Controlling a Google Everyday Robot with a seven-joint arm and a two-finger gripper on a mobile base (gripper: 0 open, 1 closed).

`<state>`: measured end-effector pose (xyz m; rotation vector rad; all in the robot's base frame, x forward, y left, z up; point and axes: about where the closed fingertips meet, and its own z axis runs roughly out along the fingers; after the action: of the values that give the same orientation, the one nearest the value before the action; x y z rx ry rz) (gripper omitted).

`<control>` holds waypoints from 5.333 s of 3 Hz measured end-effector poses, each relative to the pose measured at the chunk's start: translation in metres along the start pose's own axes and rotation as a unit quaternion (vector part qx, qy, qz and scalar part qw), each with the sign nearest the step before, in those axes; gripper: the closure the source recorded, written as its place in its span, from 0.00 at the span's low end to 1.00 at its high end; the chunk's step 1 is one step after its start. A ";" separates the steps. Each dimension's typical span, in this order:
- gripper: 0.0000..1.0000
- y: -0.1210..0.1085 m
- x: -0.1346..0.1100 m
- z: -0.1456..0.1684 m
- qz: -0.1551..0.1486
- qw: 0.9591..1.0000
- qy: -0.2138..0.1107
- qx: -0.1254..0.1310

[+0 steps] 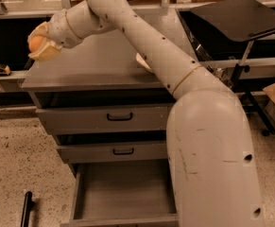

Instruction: Place orange into bottom drawer

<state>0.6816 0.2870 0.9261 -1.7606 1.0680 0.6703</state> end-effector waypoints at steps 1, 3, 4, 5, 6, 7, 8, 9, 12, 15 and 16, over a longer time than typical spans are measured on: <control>1.00 0.039 -0.006 0.009 0.012 1.000 0.002 -0.014; 1.00 0.137 0.036 0.023 0.107 0.992 0.062 -0.035; 1.00 0.138 0.036 0.023 0.107 0.992 0.062 -0.035; 1.00 0.161 0.062 0.041 0.120 0.988 0.087 -0.035; 1.00 0.219 0.110 0.069 0.132 0.982 0.116 -0.073; 1.00 0.281 0.130 0.076 0.143 0.969 0.140 -0.144; 1.00 0.291 0.132 0.075 0.144 0.966 0.145 -0.159; 1.00 0.293 0.139 0.078 0.154 0.964 0.146 -0.158; 1.00 0.419 0.286 0.105 0.116 0.981 0.130 -0.088; 1.00 0.474 0.417 0.083 0.143 0.975 0.168 0.002; 1.00 0.494 0.474 0.082 0.142 0.975 0.161 0.050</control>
Offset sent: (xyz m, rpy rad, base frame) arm -0.1338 -0.0282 -0.1327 -0.2470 0.2893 -0.1425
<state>0.4704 0.0968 0.2974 -1.6798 1.5692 0.4986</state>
